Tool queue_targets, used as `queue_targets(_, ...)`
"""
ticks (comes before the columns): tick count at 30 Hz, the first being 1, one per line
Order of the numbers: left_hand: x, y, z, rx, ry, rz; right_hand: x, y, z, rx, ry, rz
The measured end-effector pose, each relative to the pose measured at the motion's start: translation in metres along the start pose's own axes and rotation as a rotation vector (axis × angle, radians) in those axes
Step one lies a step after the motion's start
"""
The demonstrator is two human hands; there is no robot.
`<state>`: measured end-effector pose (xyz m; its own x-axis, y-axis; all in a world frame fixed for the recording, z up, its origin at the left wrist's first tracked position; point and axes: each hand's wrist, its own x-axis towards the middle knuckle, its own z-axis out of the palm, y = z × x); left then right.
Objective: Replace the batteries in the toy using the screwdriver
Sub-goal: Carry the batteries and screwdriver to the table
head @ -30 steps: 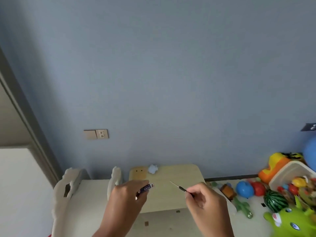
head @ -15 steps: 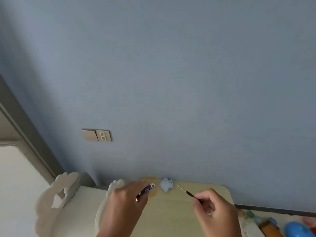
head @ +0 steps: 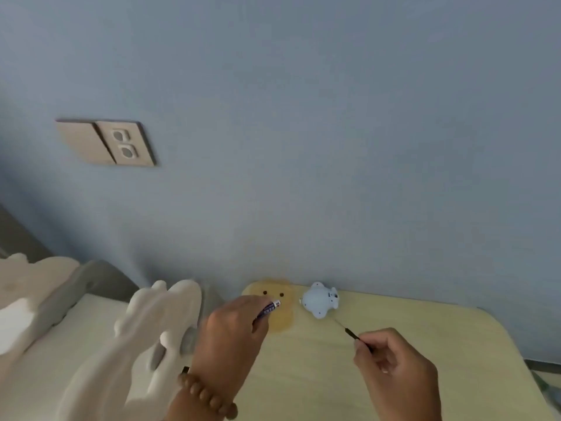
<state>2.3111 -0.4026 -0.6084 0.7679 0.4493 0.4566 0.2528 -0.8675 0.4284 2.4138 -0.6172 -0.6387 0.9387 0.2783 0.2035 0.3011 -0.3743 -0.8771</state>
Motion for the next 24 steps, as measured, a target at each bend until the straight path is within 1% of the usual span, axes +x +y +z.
queue_targets(4, -0.031, -0.035, 0.062, 0.046, 0.043, 0.016, -0.011, 0.065, 0.038, 0.030, 0.024, 0.017)
queue_targets(7, -0.051, -0.052, 0.092, 0.051, 0.097, 0.049, -0.015, 0.100, 0.056, 0.053, 0.066, -0.014)
queue_targets(10, -0.060, -0.059, 0.103, 0.062, 0.148, 0.044, -0.011, 0.114, 0.063, 0.050, 0.063, -0.025)
queue_targets(12, -0.061, -0.056, 0.103, 0.062, 0.143, 0.025, -0.009, 0.115, 0.062, 0.035, 0.065, -0.020)
queue_targets(16, -0.080, -0.061, 0.114, 0.154, 0.070, -0.050, -0.005, 0.112, 0.062, 0.011, 0.106, -0.063)
queue_targets(20, -0.099, -0.078, 0.142, 0.352, -0.099, -0.159, -0.014, 0.135, 0.074, -0.061, 0.038, -0.064)
queue_targets(24, -0.107, -0.070, 0.153, 0.478, -0.138, -0.124, -0.033, 0.152, 0.084, -0.110, 0.027, -0.045)
